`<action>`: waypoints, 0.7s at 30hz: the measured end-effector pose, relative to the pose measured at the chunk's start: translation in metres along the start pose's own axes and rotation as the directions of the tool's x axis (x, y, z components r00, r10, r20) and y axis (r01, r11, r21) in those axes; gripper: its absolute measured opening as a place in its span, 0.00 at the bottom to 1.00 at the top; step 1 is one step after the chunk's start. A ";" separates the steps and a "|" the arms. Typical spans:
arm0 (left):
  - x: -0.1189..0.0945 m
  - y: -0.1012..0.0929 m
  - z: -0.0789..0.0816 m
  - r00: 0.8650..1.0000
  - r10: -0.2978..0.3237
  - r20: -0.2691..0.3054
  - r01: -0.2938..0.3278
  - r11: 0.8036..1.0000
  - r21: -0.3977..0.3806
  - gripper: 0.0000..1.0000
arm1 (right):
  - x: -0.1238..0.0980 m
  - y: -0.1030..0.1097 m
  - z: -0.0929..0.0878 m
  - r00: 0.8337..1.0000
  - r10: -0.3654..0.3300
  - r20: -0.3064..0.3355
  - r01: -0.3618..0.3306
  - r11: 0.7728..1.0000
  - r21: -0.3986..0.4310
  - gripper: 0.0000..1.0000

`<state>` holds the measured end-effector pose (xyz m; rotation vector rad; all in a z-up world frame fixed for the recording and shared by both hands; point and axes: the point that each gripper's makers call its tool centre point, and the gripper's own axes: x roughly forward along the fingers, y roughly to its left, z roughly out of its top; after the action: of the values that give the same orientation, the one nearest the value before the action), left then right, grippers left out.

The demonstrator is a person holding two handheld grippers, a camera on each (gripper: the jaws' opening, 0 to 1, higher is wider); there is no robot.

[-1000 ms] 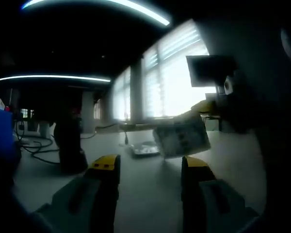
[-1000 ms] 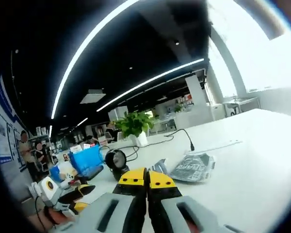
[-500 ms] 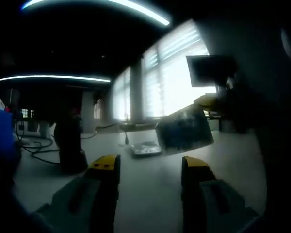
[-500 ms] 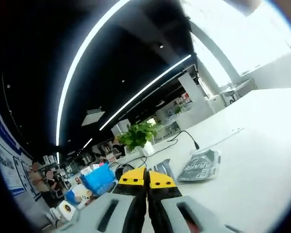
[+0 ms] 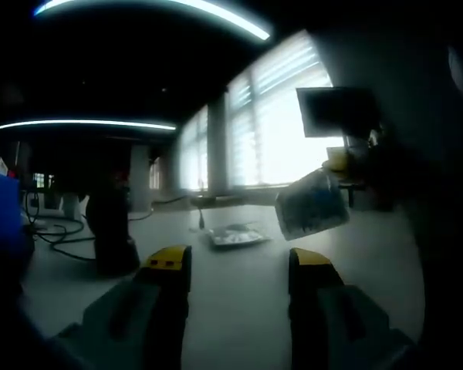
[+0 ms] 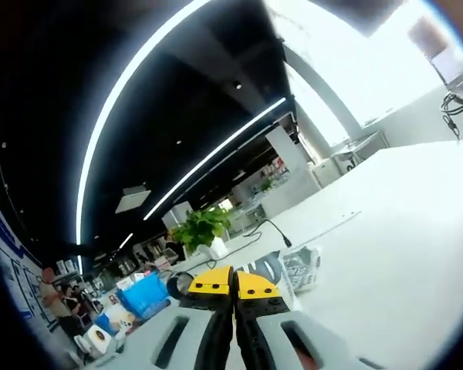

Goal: Clip sheet goods on table flip sheet goods clip sheet goods scan sheet goods put sheet goods back to table

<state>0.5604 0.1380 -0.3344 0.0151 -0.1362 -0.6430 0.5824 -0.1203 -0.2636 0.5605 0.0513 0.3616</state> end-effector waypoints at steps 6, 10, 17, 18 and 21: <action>0.000 0.000 0.000 1.000 0.000 -0.002 0.000 1.000 0.000 0.44 | -0.014 -0.041 0.001 0.994 -0.112 0.019 0.112 0.994 0.015 0.00; 0.000 0.000 -0.001 1.000 -0.001 -0.002 0.001 1.000 0.002 0.44 | -0.034 -0.076 0.007 0.981 -0.190 0.035 0.188 0.981 0.036 0.00; 0.000 0.000 -0.001 1.000 0.003 -0.007 -0.003 1.000 0.004 0.44 | -0.055 -0.110 0.002 0.960 -0.277 0.043 0.268 0.953 0.141 0.00; 0.000 0.000 -0.002 1.000 0.002 -0.008 -0.002 1.000 0.005 0.44 | -0.057 -0.115 0.000 0.955 -0.292 0.040 0.283 0.946 0.161 0.00; 0.001 0.000 -0.002 1.000 0.002 -0.010 -0.002 1.000 0.005 0.44 | -0.063 -0.122 -0.009 0.951 -0.310 0.022 0.298 0.930 0.214 0.00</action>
<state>0.5610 0.1375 -0.3362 0.0234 -0.1282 -0.6401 0.5610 -0.2336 -0.3386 0.7580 0.1226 0.0364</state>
